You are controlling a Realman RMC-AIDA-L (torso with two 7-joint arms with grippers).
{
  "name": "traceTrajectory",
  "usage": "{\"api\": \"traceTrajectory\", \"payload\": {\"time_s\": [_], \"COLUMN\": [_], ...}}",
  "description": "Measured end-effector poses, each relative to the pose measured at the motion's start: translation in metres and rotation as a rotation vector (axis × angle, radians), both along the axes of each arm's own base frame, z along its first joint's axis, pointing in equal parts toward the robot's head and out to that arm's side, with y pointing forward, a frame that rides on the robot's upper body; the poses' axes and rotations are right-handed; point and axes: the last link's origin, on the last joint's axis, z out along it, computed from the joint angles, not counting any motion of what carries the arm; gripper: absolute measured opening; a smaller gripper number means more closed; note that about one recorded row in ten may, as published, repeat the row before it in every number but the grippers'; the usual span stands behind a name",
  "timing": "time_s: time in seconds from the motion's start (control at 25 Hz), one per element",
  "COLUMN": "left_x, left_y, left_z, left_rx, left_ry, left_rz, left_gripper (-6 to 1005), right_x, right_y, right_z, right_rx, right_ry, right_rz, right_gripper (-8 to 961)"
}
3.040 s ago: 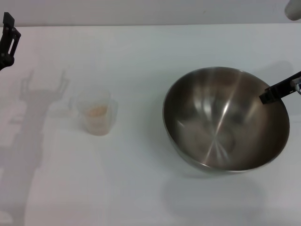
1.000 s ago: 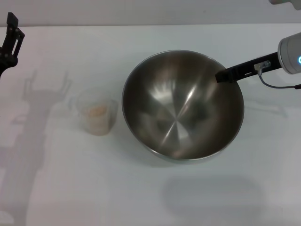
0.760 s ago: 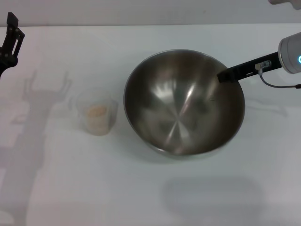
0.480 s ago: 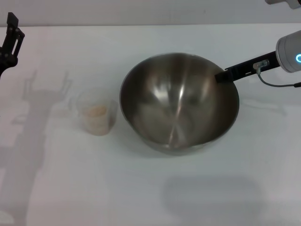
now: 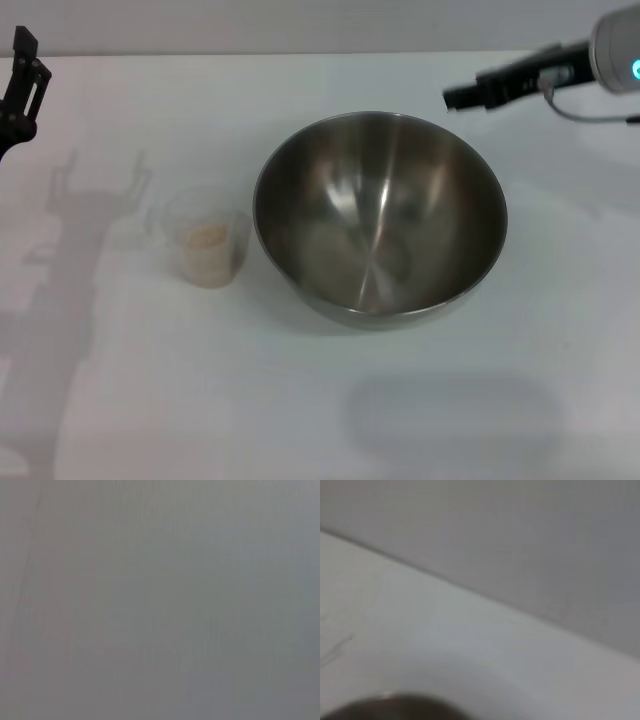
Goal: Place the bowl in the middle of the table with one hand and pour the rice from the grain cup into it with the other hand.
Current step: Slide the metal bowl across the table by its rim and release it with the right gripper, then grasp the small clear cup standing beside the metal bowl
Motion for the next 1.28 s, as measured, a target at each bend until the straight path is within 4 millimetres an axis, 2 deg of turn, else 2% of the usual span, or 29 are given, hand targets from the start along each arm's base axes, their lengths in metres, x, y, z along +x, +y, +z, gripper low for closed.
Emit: {"api": "traceTrajectory", "payload": {"time_s": [0.08, 0.12, 0.16, 0.24, 0.28, 0.32, 0.4, 0.48, 0.52, 0.64, 0.68, 0.72, 0.84, 1.04, 1.08, 1.12, 1.2, 1.28], "left_x": [0.000, 0.000, 0.000, 0.001, 0.001, 0.001, 0.002, 0.003, 0.003, 0.003, 0.003, 0.003, 0.003, 0.000, -0.004, -0.004, -0.008, -0.012], "left_y": [0.000, 0.000, 0.000, 0.000, 0.001, 0.001, 0.001, 0.002, 0.002, 0.004, 0.004, 0.004, 0.004, 0.000, -0.004, -0.004, -0.009, -0.016], "left_z": [0.000, 0.000, 0.000, 0.000, 0.000, 0.000, 0.001, 0.001, 0.001, 0.001, 0.002, 0.002, 0.001, 0.001, -0.001, -0.001, -0.003, -0.007], "left_rx": [0.000, 0.000, 0.000, 0.000, 0.000, 0.000, 0.000, 0.001, 0.001, 0.004, 0.004, 0.004, 0.004, -0.001, -0.010, -0.010, -0.028, -0.056], "left_ry": [0.000, -0.003, -0.005, -0.008, -0.008, -0.008, -0.008, -0.008, -0.008, -0.007, -0.006, -0.006, -0.006, -0.004, -0.012, -0.012, -0.027, -0.046], "left_rz": [-0.001, -0.002, -0.003, -0.005, -0.007, -0.007, -0.010, -0.015, -0.015, -0.015, -0.015, -0.015, -0.015, -0.005, 0.005, 0.005, 0.012, 0.019], "left_gripper": [861, 861, 861, 861, 861, 861, 861, 861, 861, 861, 861, 862, 862, 862, 862, 862, 862, 862], "right_x": [-0.011, -0.011, -0.017, -0.020, -0.026, -0.026, -0.028, -0.031, -0.031, -0.024, -0.009, -0.009, 0.025, 0.093, 0.119, 0.119, 0.139, 0.151], "right_y": [0.009, 0.009, 0.013, 0.015, 0.017, 0.017, 0.016, 0.008, 0.008, -0.009, -0.023, -0.023, -0.050, -0.095, -0.111, -0.111, -0.123, -0.130], "right_z": [0.006, 0.006, 0.007, 0.006, 0.003, 0.003, 0.000, -0.007, -0.007, -0.015, -0.019, -0.019, -0.016, 0.001, 0.010, 0.010, 0.019, 0.025], "right_rx": [0.108, 0.108, 0.202, 0.261, 0.386, 0.386, 0.508, 0.750, 0.750, 0.963, 1.060, 1.060, 1.176, 1.241, 1.243, 1.243, 1.248, 1.254], "right_ry": [-0.030, -0.030, -0.049, -0.053, -0.049, -0.049, -0.035, 0.005, 0.005, 0.083, 0.167, 0.167, 0.339, 0.582, 0.618, 0.618, 0.612, 0.590], "right_rz": [0.090, 0.090, 0.166, 0.206, 0.287, 0.287, 0.353, 0.473, 0.473, 0.551, 0.563, 0.563, 0.553, 0.467, 0.436, 0.436, 0.414, 0.401], "right_gripper": [488, 488, 488, 487, 487, 487, 487, 487, 487, 487, 487, 487, 488, 488, 488, 488, 488, 488]}}
